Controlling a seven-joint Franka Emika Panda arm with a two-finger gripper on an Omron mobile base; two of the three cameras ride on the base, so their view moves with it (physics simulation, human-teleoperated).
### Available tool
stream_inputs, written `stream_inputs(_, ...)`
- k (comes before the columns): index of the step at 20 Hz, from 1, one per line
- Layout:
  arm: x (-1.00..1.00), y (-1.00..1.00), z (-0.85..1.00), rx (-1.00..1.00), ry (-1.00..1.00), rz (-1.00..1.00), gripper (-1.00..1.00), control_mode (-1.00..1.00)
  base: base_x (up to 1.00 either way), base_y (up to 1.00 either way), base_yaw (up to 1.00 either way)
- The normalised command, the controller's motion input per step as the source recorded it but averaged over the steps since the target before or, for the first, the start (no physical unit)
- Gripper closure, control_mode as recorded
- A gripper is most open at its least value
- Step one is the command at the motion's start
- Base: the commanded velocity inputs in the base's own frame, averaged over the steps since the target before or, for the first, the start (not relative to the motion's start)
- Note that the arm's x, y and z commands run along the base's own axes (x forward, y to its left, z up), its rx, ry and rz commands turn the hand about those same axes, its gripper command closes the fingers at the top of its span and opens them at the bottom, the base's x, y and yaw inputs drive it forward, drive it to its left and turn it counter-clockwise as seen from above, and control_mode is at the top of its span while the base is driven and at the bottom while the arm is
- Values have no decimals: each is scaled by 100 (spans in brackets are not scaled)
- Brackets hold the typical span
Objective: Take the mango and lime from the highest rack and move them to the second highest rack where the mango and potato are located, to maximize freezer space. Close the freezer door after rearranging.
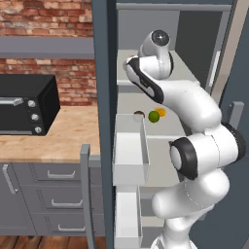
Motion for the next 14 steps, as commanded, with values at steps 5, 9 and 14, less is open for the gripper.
stream_inputs(5, 46, 5, -10, 0, 0, 0, -100, -100, 0, 0, 0)
stream_inputs(9, 33, 11, -17, -4, 2, 0, -100, -100, 0, 0, 0)
stream_inputs(14, 31, 9, -20, -3, 1, 0, -100, -100, 0, 0, 0)
